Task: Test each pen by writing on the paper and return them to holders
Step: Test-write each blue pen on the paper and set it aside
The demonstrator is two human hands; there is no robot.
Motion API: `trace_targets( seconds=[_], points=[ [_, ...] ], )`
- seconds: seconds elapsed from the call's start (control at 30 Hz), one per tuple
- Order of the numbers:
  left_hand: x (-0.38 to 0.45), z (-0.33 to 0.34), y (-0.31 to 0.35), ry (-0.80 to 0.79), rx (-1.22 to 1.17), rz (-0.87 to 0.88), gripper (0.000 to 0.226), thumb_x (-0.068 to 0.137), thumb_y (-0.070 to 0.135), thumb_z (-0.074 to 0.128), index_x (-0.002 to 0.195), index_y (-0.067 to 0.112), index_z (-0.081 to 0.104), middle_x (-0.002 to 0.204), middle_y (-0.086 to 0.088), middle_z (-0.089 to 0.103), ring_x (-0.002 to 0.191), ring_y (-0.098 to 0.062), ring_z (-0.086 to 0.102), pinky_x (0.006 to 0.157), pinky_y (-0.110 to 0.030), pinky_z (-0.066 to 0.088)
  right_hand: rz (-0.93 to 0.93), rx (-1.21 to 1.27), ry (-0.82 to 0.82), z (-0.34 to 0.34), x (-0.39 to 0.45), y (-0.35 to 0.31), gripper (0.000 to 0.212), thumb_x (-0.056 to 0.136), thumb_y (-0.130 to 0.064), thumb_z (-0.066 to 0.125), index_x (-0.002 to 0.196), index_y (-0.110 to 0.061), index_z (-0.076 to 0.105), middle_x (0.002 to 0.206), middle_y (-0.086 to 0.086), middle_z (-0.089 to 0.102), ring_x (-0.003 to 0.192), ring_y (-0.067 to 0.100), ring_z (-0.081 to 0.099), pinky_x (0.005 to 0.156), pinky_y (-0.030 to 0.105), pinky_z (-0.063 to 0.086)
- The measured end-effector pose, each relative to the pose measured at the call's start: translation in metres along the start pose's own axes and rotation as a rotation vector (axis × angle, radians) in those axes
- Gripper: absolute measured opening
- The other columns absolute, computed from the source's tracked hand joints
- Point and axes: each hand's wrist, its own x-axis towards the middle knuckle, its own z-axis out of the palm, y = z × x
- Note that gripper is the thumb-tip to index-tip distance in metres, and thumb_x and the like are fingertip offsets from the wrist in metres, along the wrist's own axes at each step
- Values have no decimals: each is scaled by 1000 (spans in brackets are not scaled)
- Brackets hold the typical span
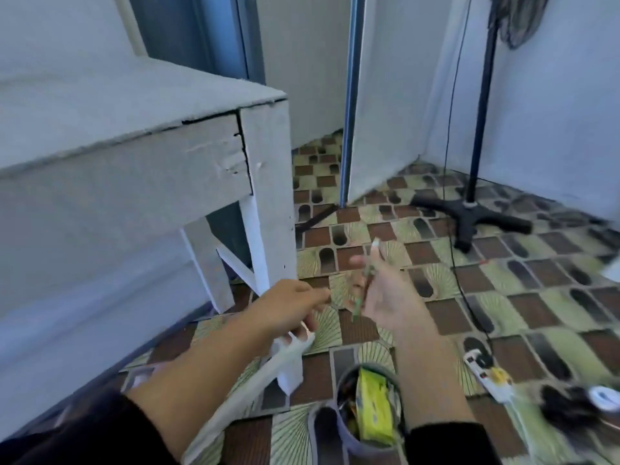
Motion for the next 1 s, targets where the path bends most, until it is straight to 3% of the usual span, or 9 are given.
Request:
trace_targets(
  seconds=[0.07,0.13,0.27,0.4,0.57,0.7,0.77,0.83,1.0],
  points=[
    [9,13,-13,-48,-8,-53,26,96,33,51,88,9,58,67,-7,57,43,-13,46,41,-16,30,160,-29,64,-36,17,34,11,96,-8,43,92,-6,52,67,5,47,54,15,43,58,31,39],
    [14,21,-22,-74,19,-78,21,95,28,51,90,9,58,69,-6,58,44,-13,46,42,-16,31,295,-97,153,-68,29,73,17,89,12,36,91,2,51,73,11,48,58,17,45,55,29,40],
    [26,27,-35,-108,16,-131,17,95,23,52,89,9,59,72,-8,59,45,-13,47,41,-17,31,525,86,356,-114,45,153,11,95,5,44,99,7,54,82,19,60,68,26,59,46,29,54],
    [29,19,-50,-90,5,-171,17,94,22,53,89,8,61,73,-9,59,49,-15,48,42,-18,30,644,220,548,-130,56,207,18,98,-5,46,86,5,55,49,16,61,33,23,57,32,25,47],
    [32,6,-68,-36,-14,-223,18,94,22,54,89,7,63,68,-8,62,46,-14,49,44,-20,32,689,214,678,-136,67,235,9,98,2,37,100,4,45,80,18,48,63,24,45,29,24,43],
    [34,1,-76,-13,-6,-247,19,93,22,54,92,6,64,72,-10,63,45,-13,49,49,-23,34,609,175,604,-135,74,231,29,97,3,37,125,6,45,98,16,51,73,27,51,42,25,51],
    [34,1,-76,-12,-15,-247,19,93,21,54,92,6,64,73,-11,63,45,-13,49,48,-22,34,578,173,556,-134,71,221,33,101,-11,41,131,3,41,120,19,52,106,36,54,73,41,55],
    [34,1,-74,-14,-42,-245,18,94,20,54,92,5,64,73,-12,62,45,-14,48,46,-21,31,589,117,597,-141,68,216,44,101,-24,43,141,-6,34,142,18,37,131,37,39,97,54,42],
    [35,-3,-71,18,-49,-229,15,93,16,53,90,5,63,73,-12,61,47,-16,49,45,-20,31,546,167,732,-141,61,214,45,100,-22,39,143,-10,35,143,18,40,129,36,40,91,52,37]
  ],
)
